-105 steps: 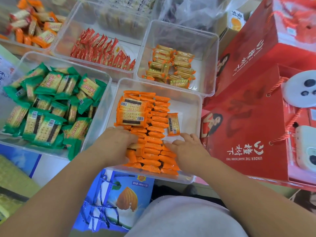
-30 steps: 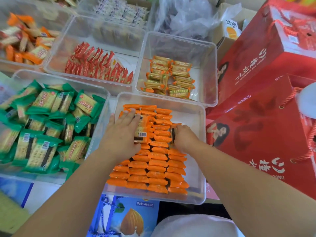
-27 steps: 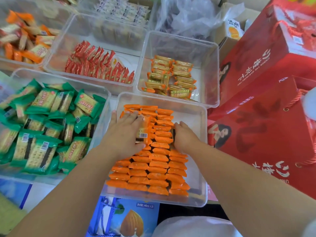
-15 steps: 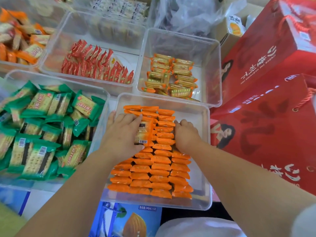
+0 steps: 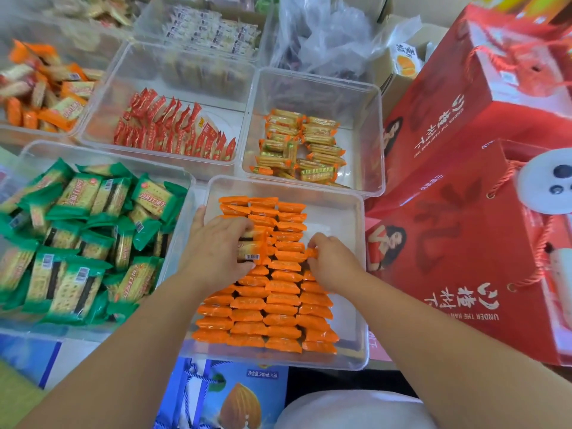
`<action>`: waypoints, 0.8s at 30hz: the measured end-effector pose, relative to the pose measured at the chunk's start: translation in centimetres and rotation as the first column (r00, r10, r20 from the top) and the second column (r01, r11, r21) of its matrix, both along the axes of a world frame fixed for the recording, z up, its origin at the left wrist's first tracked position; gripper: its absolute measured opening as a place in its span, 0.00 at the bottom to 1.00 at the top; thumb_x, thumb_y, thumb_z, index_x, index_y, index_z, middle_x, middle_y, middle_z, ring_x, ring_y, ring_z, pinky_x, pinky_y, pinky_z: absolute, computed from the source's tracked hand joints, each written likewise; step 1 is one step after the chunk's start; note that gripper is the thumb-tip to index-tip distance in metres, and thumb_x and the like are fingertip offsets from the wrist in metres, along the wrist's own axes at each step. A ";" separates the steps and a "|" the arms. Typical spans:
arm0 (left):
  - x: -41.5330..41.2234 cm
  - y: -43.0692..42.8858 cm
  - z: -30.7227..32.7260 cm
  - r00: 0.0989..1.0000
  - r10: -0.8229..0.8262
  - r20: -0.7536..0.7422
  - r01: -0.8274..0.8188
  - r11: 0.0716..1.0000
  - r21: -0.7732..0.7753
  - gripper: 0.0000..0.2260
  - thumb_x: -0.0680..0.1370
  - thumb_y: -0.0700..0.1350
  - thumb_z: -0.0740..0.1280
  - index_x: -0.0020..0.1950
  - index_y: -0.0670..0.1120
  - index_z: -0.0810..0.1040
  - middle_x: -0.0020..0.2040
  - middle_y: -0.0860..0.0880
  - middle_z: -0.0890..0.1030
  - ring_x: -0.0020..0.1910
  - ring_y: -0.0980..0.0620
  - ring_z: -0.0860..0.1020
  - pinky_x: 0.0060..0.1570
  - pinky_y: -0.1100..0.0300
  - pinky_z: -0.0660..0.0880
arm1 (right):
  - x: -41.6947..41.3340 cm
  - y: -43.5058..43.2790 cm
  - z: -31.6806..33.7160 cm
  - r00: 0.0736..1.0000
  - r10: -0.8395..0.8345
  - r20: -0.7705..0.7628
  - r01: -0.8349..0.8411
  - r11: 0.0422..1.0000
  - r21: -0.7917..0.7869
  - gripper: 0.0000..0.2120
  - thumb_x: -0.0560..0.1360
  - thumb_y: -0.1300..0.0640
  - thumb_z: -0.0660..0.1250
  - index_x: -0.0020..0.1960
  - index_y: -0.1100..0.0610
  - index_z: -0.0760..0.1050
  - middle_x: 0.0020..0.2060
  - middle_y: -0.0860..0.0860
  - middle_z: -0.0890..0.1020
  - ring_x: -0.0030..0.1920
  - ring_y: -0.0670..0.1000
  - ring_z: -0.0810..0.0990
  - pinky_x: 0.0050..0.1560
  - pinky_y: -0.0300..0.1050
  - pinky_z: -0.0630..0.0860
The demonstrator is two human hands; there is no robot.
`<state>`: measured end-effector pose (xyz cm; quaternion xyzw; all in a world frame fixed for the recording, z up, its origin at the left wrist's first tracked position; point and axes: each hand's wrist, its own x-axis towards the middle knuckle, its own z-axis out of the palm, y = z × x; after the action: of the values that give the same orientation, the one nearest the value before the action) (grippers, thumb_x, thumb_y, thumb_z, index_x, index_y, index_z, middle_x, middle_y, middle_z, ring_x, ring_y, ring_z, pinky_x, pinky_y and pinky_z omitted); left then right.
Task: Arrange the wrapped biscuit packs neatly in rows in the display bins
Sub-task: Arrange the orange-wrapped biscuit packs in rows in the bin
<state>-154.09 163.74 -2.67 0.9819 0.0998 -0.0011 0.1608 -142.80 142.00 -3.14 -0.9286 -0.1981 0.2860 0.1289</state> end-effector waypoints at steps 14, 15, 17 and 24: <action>0.0 -2.1 3.1 0.951 0.283 0.121 -0.211 0.886 -0.413 0.17 0.68 0.50 0.80 0.49 0.59 0.75 0.44 0.59 0.79 0.46 0.54 0.77 0.68 0.40 0.68 | -3.0 -1.8 0.5 0.965 -0.075 -0.251 0.091 0.995 0.050 0.22 0.81 0.53 0.61 0.73 0.51 0.61 0.69 0.55 0.67 0.59 0.56 0.76 0.55 0.47 0.73; 0.0 -2.5 3.5 0.936 0.325 0.136 -0.228 0.854 -0.468 0.17 0.67 0.50 0.80 0.50 0.59 0.76 0.44 0.59 0.79 0.45 0.57 0.78 0.59 0.45 0.75 | -3.0 -1.7 0.5 0.966 -0.080 -0.246 0.093 0.995 0.044 0.22 0.81 0.52 0.62 0.73 0.51 0.62 0.68 0.54 0.67 0.58 0.55 0.75 0.54 0.47 0.73; 0.1 -3.2 4.3 0.897 0.420 0.138 -0.268 0.766 -0.584 0.19 0.67 0.52 0.81 0.51 0.59 0.75 0.43 0.60 0.80 0.45 0.63 0.78 0.43 0.57 0.76 | -3.0 -1.7 0.5 0.970 -0.076 -0.231 0.088 0.995 0.040 0.22 0.80 0.51 0.62 0.73 0.51 0.63 0.68 0.54 0.69 0.55 0.53 0.74 0.53 0.46 0.72; 2.4 -4.5 6.7 0.882 0.432 0.186 -0.171 0.663 -0.729 0.20 0.66 0.49 0.82 0.52 0.58 0.77 0.45 0.62 0.81 0.45 0.66 0.79 0.39 0.75 0.71 | -3.4 -2.0 0.7 0.948 -0.068 -0.310 0.073 0.997 0.007 0.28 0.80 0.53 0.63 0.77 0.45 0.59 0.74 0.55 0.58 0.58 0.58 0.78 0.57 0.47 0.76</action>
<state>-151.72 159.27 4.07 0.8021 0.2264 0.1602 0.5289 -146.24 140.01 -2.42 -0.8775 -0.1448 0.4215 0.1772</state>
